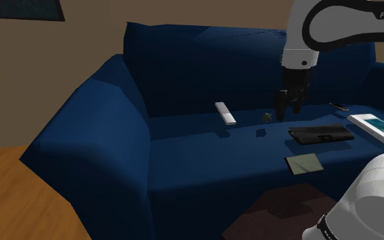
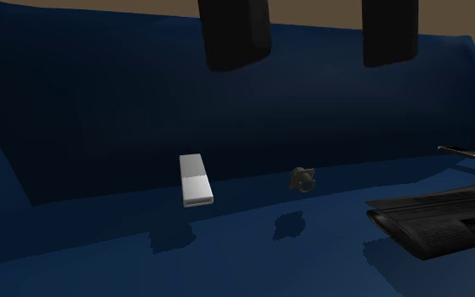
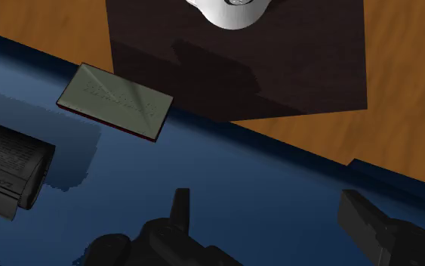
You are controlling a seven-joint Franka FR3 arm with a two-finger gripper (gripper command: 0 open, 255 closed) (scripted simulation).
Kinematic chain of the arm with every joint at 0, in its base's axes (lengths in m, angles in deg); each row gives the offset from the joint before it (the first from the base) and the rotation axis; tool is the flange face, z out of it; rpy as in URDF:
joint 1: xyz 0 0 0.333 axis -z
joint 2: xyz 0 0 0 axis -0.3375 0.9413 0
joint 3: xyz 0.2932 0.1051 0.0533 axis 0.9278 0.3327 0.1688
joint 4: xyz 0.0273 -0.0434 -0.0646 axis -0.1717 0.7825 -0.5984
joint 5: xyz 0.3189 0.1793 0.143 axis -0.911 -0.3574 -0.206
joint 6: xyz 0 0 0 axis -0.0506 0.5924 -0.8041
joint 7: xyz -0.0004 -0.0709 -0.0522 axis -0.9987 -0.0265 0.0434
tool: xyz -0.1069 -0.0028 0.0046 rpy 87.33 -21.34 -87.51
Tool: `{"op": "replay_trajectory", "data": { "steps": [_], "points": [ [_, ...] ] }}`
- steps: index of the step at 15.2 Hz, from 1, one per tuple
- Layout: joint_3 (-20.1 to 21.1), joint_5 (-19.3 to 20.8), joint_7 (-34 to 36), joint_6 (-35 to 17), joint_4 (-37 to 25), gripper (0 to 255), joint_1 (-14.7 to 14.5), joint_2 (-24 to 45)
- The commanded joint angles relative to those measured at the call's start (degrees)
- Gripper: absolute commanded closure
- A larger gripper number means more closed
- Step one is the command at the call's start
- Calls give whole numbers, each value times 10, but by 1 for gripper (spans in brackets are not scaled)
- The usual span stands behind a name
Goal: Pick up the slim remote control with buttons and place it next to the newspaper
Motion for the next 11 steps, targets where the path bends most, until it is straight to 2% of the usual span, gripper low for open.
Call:
{"op": "replay_trajectory", "data": {
  "steps": [1, 11],
  "points": [
    [0, 0, 0, 0, 0, 0, 0, 0],
    [-33, 14, -6, -191, -34, 0, 13, 178]
  ]
}}
